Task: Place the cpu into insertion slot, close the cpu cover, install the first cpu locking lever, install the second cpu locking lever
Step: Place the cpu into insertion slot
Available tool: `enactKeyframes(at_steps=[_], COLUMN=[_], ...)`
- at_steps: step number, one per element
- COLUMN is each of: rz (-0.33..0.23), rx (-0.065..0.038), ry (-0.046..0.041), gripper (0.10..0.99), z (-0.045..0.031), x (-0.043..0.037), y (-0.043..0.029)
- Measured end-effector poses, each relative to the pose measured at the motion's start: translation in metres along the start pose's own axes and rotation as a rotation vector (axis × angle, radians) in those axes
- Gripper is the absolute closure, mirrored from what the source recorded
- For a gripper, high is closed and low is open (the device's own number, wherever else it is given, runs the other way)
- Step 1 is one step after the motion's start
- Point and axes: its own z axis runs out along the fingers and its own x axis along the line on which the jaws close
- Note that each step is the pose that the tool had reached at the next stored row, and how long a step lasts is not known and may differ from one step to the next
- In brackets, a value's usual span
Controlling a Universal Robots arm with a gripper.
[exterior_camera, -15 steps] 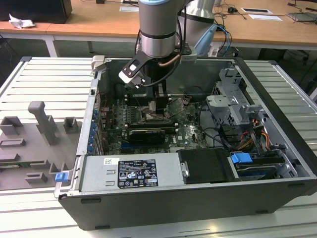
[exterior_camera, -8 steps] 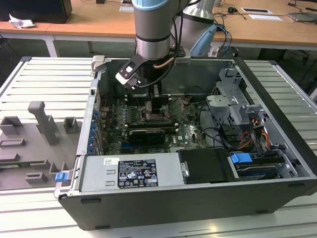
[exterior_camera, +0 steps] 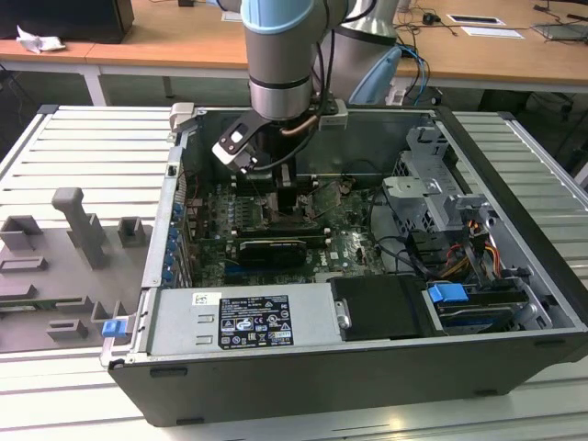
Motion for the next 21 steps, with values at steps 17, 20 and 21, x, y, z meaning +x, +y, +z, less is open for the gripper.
enactKeyframes(at_steps=[17,20,21], rz=[0.041,0.041,0.040], rx=[-0.001,-0.001,0.000], ry=[-0.0039,-0.0074,-0.0092], gripper=[0.549,0.549,0.549], z=[0.0131,0.0157,0.0170], x=[0.0007,0.0030,0.0037], y=[0.0023,0.0024,0.0026])
